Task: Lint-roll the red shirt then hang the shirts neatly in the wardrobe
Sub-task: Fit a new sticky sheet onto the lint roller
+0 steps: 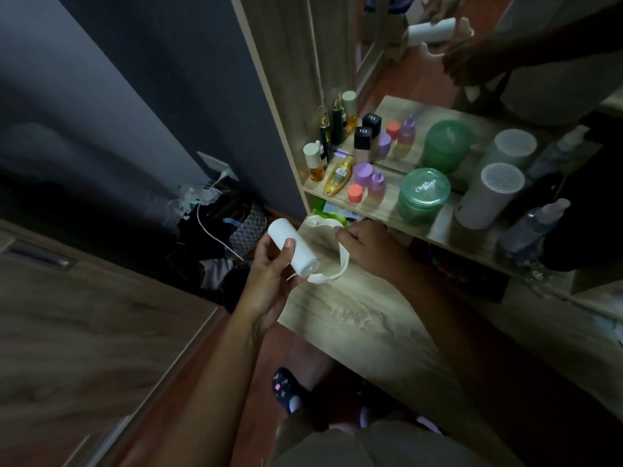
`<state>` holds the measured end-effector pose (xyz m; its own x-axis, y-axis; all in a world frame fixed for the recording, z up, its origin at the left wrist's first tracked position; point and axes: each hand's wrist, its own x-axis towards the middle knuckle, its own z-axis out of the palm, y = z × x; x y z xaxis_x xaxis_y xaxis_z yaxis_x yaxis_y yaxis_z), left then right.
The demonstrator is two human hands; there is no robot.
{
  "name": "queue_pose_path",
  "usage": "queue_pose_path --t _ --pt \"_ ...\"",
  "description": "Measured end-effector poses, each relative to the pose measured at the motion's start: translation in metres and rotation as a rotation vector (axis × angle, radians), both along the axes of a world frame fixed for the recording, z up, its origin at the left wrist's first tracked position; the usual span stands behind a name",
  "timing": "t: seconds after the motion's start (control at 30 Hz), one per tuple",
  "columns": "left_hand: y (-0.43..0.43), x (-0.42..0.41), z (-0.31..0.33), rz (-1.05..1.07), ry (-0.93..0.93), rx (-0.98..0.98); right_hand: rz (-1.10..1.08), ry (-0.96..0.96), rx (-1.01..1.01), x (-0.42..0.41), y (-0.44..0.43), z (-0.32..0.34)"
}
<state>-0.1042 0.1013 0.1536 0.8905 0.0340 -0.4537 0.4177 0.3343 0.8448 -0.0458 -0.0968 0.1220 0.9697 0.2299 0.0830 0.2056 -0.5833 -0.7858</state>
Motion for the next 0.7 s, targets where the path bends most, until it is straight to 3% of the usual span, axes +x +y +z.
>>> queue_pose_path --t 0.7 --pt "0.006 -0.013 0.019 -0.119 -0.104 -0.025 0.015 -0.177 0.012 -0.007 0.009 0.018"
